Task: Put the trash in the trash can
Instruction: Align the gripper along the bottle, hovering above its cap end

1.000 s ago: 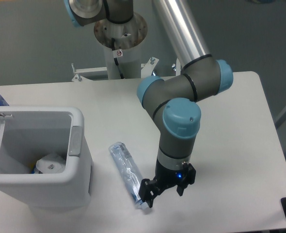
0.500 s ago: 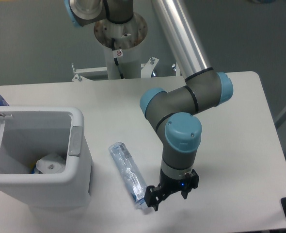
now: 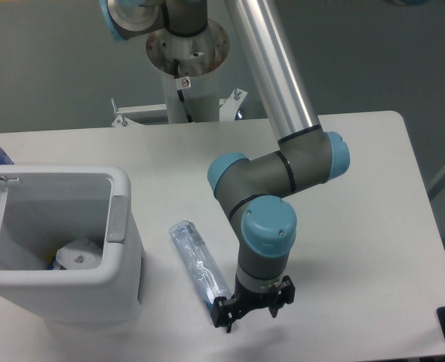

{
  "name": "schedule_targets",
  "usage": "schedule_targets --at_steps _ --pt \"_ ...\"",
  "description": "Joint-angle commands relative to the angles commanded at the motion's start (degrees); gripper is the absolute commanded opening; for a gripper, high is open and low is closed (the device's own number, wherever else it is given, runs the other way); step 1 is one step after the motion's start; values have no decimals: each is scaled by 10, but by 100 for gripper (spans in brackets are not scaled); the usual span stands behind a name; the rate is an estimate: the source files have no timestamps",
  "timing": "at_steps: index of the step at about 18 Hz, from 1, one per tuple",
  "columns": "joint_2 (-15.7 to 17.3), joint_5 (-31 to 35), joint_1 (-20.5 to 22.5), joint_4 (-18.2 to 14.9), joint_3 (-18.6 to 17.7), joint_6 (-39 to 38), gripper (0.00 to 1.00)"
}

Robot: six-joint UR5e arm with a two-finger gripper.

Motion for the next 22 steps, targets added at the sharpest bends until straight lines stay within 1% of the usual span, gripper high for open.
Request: schedule_targets --at_steps 4,8,13,15,16,17,19,22 --pt "-4 1 -11 1 -6 -2 100" --pt "-12 32 -21 3 -7 -5 100" --pt "-18 45 -23 3 -9 -6 100" --pt "-21 47 -23 4 -8 -7 99" --pt "-21 49 -24 5 -9 -11 93" --pt "-22 54 -27 14 -10 -17 92" --pt "-26 70 -31 21 -9 -18 92" --pt "-29 73 -33 21 -9 -18 92"
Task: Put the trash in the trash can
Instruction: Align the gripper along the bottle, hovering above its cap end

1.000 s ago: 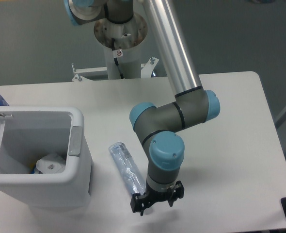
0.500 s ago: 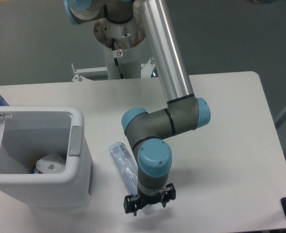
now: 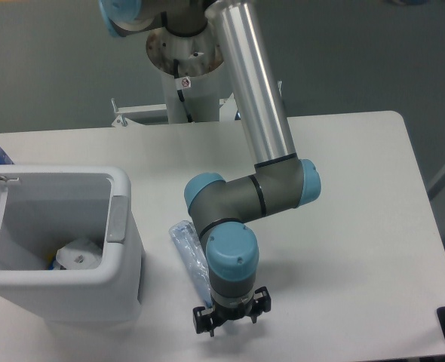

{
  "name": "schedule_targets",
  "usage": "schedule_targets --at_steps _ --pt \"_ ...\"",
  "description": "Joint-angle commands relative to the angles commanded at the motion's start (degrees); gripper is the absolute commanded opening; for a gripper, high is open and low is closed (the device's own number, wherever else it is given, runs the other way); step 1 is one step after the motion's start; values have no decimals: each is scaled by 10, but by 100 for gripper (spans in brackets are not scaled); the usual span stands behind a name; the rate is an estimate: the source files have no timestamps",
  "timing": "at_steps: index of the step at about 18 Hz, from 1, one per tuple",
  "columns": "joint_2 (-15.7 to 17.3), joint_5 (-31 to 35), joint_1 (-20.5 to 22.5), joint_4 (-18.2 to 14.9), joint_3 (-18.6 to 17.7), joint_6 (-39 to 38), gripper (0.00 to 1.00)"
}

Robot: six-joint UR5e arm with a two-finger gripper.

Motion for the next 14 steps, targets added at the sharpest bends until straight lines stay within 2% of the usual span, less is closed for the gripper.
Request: schedule_targets --at_steps 1,3,6,9,14 --pt "0 0 0 0 0 0 92" --pt "1 2 -1 0 -2 0 83" --pt "1 3 -2 0 -4 1 80" --pt "2 3 -3 0 -4 3 70" --pt "4 2 -3 1 -9 5 70"
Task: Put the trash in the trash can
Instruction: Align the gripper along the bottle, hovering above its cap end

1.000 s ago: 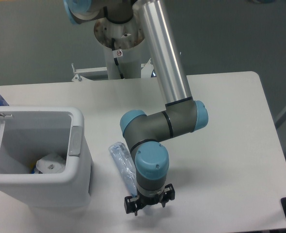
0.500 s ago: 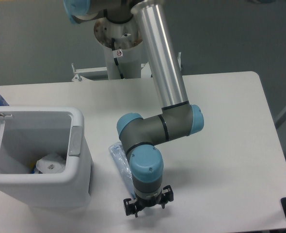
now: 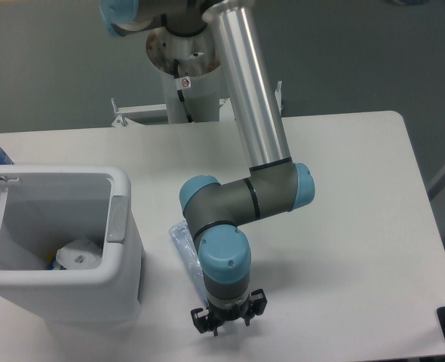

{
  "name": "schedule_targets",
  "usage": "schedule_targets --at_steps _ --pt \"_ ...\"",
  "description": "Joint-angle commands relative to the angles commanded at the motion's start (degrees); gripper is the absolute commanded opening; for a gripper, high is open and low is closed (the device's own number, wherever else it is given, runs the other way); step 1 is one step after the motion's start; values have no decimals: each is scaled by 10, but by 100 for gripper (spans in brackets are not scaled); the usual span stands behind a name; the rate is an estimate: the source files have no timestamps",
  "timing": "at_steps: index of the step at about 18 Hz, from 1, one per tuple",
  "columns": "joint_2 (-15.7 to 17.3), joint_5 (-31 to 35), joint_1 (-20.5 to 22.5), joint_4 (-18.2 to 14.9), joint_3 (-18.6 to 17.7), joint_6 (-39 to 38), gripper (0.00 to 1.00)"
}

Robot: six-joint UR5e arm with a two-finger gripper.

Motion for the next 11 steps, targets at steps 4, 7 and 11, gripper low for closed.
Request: schedule_targets --at_steps 4,7,11 --pt "2 0 0 1 -4 1 66" --pt "2 0 0 2 -4 1 65" --pt "2 0 0 1 -4 1 62"
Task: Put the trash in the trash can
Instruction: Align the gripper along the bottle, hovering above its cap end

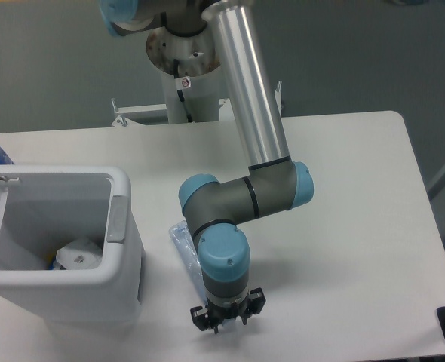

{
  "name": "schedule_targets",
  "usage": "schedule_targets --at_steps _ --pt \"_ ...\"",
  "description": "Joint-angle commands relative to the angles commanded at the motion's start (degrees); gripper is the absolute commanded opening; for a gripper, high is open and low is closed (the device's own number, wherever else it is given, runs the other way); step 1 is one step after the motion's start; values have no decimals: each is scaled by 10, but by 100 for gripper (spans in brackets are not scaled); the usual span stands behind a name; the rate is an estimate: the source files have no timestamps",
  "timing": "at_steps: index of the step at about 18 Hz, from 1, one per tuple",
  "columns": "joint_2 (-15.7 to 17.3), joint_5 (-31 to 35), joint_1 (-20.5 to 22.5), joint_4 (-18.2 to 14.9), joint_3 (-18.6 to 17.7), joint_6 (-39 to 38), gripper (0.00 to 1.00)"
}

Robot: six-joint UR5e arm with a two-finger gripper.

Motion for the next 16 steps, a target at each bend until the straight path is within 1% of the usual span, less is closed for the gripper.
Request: schedule_targets --at_steps 1,3,11,16 --pt "0 0 0 0 0 0 56" --pt "0 0 0 0 1 -1 50" --pt "0 0 0 0 0 0 46" --pt "0 0 0 0 3 0 42"
